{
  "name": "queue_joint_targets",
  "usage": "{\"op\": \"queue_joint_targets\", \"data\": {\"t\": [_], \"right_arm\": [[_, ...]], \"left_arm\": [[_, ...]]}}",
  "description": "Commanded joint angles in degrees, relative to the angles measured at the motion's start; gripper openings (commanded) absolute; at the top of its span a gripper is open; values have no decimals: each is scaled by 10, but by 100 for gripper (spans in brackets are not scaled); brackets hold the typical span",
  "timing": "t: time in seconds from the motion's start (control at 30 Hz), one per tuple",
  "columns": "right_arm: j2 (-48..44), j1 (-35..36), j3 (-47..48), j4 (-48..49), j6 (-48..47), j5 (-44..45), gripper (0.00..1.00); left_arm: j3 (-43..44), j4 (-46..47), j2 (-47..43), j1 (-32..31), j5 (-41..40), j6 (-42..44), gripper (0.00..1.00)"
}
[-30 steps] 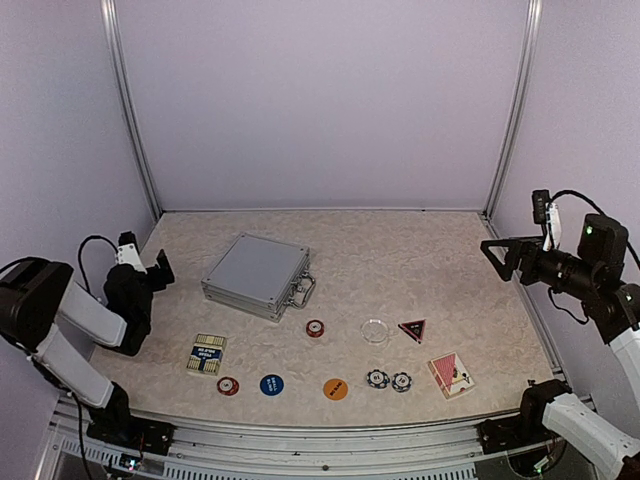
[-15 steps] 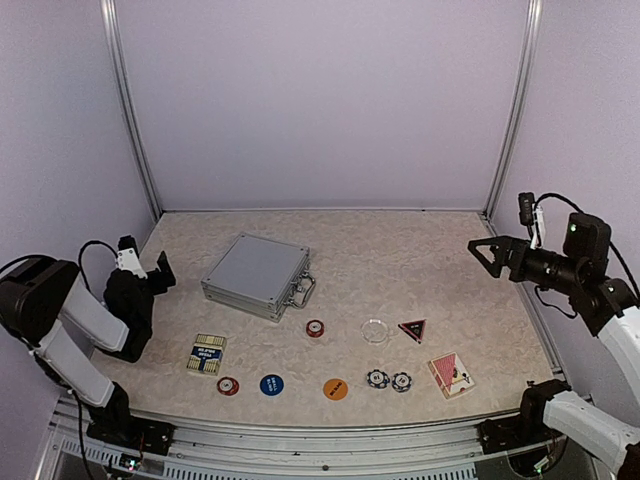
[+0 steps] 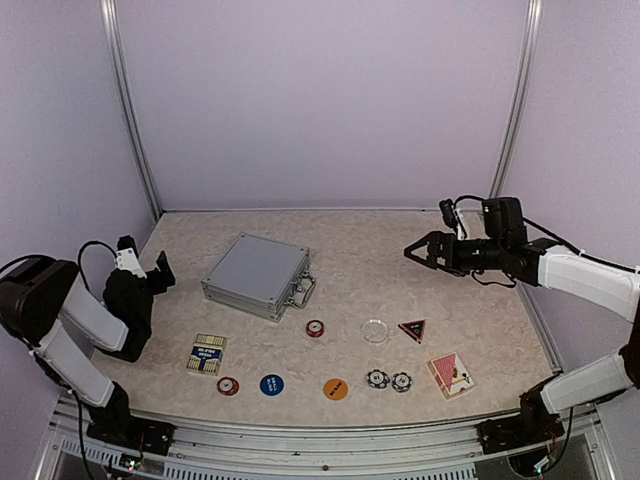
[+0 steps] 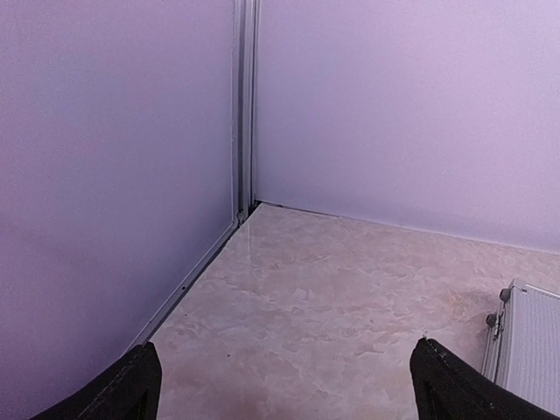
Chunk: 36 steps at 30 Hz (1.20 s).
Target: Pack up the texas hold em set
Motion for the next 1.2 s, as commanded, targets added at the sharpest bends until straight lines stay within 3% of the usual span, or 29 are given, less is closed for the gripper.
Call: {"op": "queue_joint_targets", "data": {"t": [0.0, 0.53, 0.8, 1.1, 1.17], "right_arm": [[69, 49, 65, 53, 10, 10, 99], [317, 157, 245, 69, 17, 30, 99], [455, 195, 328, 125, 58, 27, 99], [561, 238, 441, 115, 74, 41, 99], [574, 239, 460, 114, 80, 39, 99]], "left_arm": [[9, 0, -1, 7, 11, -3, 99], [11, -4, -1, 10, 18, -5, 99], [11, -5, -2, 10, 19, -5, 99], [11, -5, -1, 10, 19, -6, 99], [17, -17, -2, 31, 60, -17, 99]]}}
